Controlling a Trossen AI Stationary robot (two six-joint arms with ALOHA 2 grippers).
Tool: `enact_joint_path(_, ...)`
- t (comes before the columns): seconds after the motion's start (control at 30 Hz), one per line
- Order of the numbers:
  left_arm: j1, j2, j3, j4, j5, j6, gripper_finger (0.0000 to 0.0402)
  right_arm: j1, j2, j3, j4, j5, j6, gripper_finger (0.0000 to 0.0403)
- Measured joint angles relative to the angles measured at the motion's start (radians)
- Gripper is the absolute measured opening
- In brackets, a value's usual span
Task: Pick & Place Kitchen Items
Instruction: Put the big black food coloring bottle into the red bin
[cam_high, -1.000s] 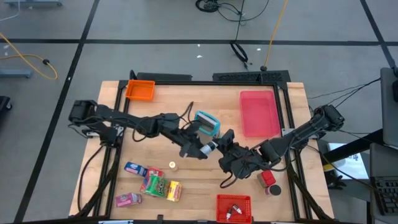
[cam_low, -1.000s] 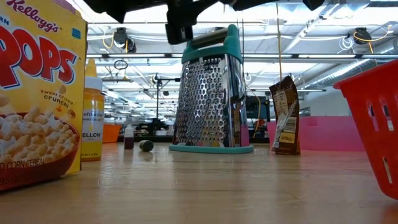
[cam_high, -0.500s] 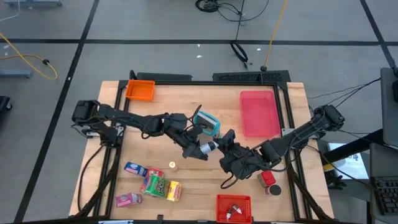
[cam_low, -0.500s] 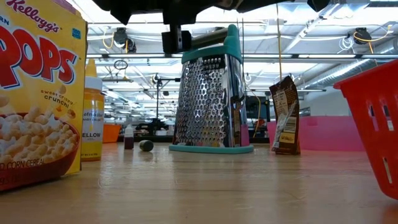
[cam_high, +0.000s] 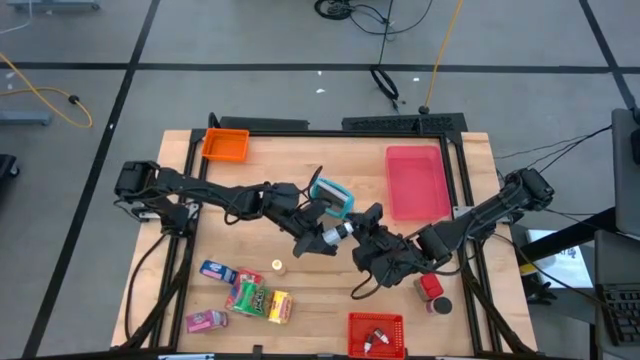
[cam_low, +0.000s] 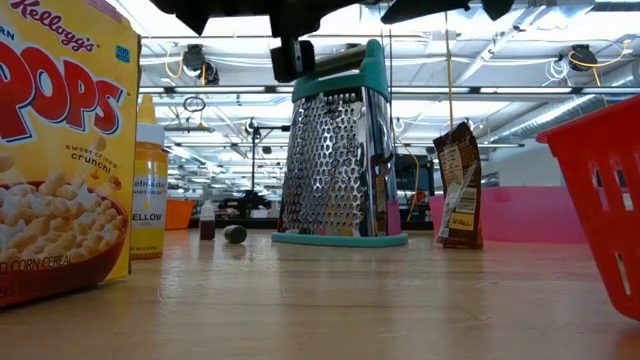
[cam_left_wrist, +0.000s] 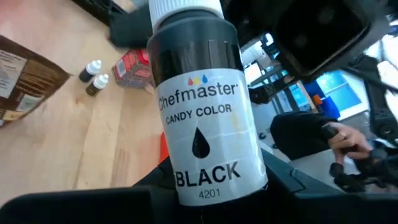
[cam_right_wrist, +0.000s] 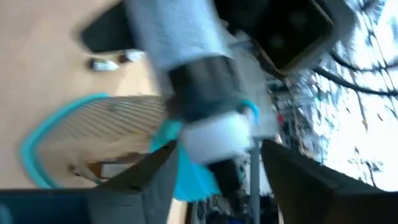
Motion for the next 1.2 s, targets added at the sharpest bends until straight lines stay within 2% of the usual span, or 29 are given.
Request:
enact_joint_path(0.13, -0.019, -0.002, 0.0, -0.007, -0.029, 0.036, 0.0118, 0.005, -0.019, 0.0, -0.031, 0.076, 0.046, 0.0258)
enact_joint_path(0.37, -0.056, -0.004, 0.0, -0.008, -0.119, 0.143, 0.0118, 0.015, -0.089, 0.0, -0.149, 0.097, 0.237, 0.025)
enact_joint_path(0.47, -0.068, -0.026, -0.001, -0.032, -0.186, 0.22, 0.0118, 0.016, -0.124, 0.0, -0.214, 0.032, 0.347, 0.0244)
enact_joint_path(0.67, -0.107, -0.09, 0.0, -0.045, -0.371, 0.416, 0.0118, 0.015, -0.181, 0.0, -0.323, -0.197, 0.56, 0.0237)
enact_joint_path(0.73, -0.124, -0.114, 0.0, -0.065, -0.448, 0.479, 0.0118, 0.016, -0.193, -0.011, -0.319, -0.224, 0.605, 0.0237)
enact_joint_path(0.97, -0.177, -0.113, -0.001, -0.018, -0.675, 0.691, 0.0118, 0.016, -0.251, -0.152, -0.172, -0.243, 0.671, 0.0237)
enact_joint_path(1.07, -0.192, -0.099, 0.0, 0.009, -0.75, 0.744, 0.0118, 0.016, -0.291, -0.242, 0.0, -0.242, 0.651, 0.0237)
enact_joint_path(1.2, -0.204, -0.099, -0.002, 0.05, -0.778, 0.799, 0.0118, 0.016, -0.356, -0.366, 0.271, -0.251, 0.595, 0.0234)
